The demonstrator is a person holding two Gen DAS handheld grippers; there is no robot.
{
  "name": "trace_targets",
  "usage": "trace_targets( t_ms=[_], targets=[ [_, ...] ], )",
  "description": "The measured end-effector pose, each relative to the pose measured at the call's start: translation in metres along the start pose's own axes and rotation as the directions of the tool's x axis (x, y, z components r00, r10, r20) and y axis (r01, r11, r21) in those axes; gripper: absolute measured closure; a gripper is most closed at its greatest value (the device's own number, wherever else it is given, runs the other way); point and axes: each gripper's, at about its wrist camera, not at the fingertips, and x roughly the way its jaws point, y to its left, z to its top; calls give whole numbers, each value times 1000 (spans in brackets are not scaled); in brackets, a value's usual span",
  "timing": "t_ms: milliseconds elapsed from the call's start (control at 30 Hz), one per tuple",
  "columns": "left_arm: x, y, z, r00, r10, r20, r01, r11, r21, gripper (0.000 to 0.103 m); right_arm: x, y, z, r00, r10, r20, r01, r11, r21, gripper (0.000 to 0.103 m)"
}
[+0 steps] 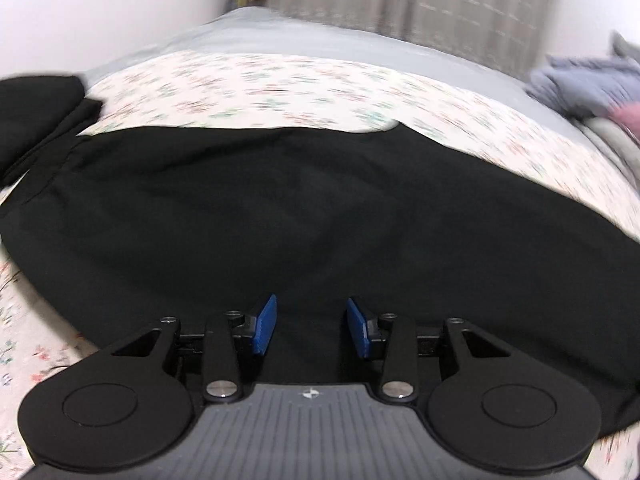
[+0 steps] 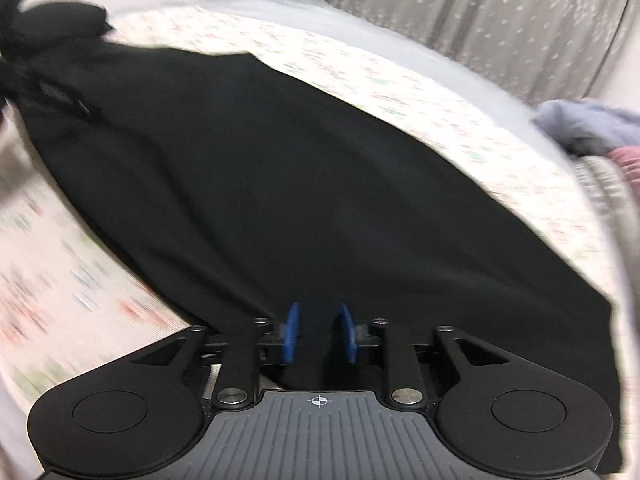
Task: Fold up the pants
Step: 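Open both grippers and smooth the trousers flat on the mat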
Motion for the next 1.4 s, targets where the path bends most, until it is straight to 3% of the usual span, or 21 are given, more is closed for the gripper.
trace_targets(
  t_ms=[133, 267, 433, 667, 700, 767, 800, 833, 900, 967, 1033, 1133, 1267, 1400],
  targets=[
    [1, 30, 10, 995, 96, -6, -96, 990, -105, 58, -3, -32, -19, 999, -25, -31, 28, 997, 68, 75],
    [1, 75, 19, 984, 178, -30, -180, 954, -241, 58, -6, -85, -40, 997, -29, -74, 43, 979, 201, 73],
    [3, 110, 27, 968, 245, -48, -247, 913, -326, 58, -8, -158, -71, 987, -83, -137, 133, 904, 407, 72],
    [-1, 112, 42, 969, 232, -80, -245, 895, -372, 58, -22, -220, -116, 958, -184, -221, 279, 778, 563, 72],
    [-4, 107, 45, 978, 200, -65, -209, 902, -378, 58, -27, -219, -124, 944, -221, -245, 324, 761, 562, 69],
    [-12, 90, 47, 991, 132, -8, -127, 926, -357, 54, -33, -220, -129, 897, -331, -293, 439, 741, 507, 59],
    [-17, 77, 47, 993, 114, 15, -103, 941, -321, 49, -39, -220, -131, 892, -347, -290, 451, 729, 514, 59],
    [-20, 61, 48, 995, 93, 31, -81, 959, -273, 45, -46, -222, -133, 896, -345, -279, 444, 714, 541, 59],
    [-22, 30, 46, 999, 33, 30, -27, 980, -197, 44, -61, -229, -135, 930, -294, -219, 366, 692, 623, 58],
    [-19, 4, 41, 999, -40, -2, 39, 986, -159, 44, -71, -234, -144, 970, -191, -153, 241, 642, 728, 58],
    [-15, -23, 34, 993, -114, -44, 108, 988, -110, 44, -72, -241, -156, 991, -87, -101, 133, 579, 804, 58],
    [-22, -63, 25, 979, -194, -62, 194, 981, -1, 44, -72, -251, -178, 997, -8, -73, 68, 468, 881, 57],
    [-27, -101, 11, 963, -259, -72, 266, 959, 103, 44, -80, -262, -203, 1000, 13, 5, -9, 316, 949, 57],
    [-17, -130, -9, 957, -264, -120, 282, 944, 173, 44, -72, -266, -213, 999, 3, 37, -37, 242, 970, 56]
  ],
)
